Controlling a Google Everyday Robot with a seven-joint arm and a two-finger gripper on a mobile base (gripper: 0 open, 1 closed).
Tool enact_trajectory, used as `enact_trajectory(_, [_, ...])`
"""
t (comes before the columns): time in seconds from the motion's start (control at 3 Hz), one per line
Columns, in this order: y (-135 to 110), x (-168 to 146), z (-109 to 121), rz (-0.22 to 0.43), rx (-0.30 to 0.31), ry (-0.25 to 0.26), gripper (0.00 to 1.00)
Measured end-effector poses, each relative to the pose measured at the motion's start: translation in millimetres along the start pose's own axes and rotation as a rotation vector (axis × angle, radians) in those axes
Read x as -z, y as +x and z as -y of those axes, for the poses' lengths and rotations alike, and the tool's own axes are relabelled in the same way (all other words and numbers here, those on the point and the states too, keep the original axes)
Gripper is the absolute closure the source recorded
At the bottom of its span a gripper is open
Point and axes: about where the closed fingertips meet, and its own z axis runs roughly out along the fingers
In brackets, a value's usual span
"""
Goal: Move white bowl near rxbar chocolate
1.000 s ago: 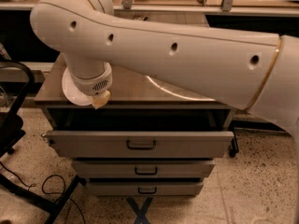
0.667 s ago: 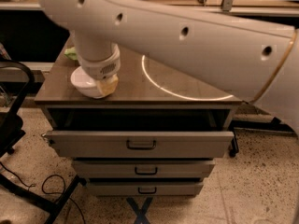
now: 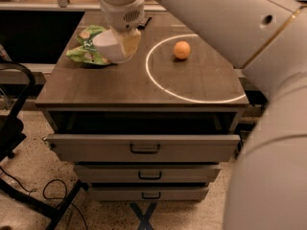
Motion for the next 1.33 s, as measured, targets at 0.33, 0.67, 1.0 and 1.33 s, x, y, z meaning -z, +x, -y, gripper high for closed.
enact_trajectory(0.33, [45.2, 26.4, 28.8, -0.014, -0.051, 0.075, 1.0])
enact_trajectory(0.67, [79.5, 42.6, 44.8, -0.026, -0.098, 0.134, 1.0])
enact_trajectory(1.0, [83.4, 47.9, 54.7, -0.023, -0.106, 0.174, 1.0])
enact_trajectory(1.33, [82.6, 46.6, 61.2, -0.021, -0.104, 0.195, 1.0])
